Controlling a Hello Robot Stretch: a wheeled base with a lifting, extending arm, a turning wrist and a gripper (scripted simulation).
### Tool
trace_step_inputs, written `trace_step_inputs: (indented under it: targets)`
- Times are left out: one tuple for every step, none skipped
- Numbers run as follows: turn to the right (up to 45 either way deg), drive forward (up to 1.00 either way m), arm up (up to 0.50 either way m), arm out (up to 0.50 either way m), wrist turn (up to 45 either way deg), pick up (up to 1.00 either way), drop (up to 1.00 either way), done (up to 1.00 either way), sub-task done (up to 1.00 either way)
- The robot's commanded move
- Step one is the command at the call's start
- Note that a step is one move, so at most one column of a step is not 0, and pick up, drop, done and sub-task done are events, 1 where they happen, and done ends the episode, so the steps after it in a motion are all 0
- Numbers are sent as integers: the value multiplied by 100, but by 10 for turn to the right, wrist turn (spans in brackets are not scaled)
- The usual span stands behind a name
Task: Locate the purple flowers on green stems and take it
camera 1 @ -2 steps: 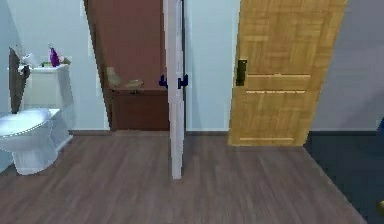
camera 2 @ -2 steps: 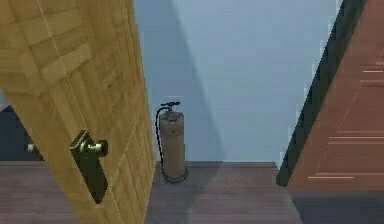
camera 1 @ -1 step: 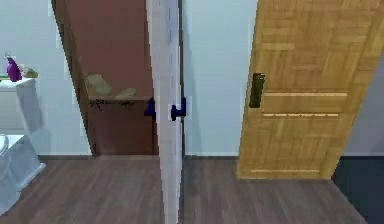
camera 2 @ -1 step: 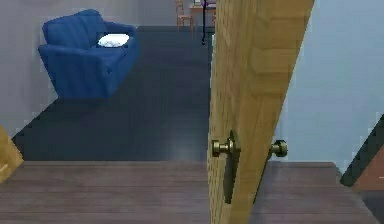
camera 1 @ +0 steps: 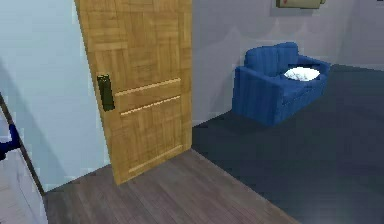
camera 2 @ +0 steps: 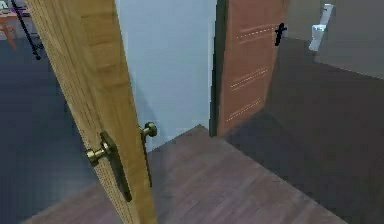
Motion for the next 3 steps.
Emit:
trace_step_inputs:
  targets:
    - [0, 35, 0, 0, 0, 0, 0, 0, 0]
    - [450, 0, 0, 0, 0, 0, 0, 0, 0]
    - [30, 0, 0, 0, 0, 0, 0, 0, 0]
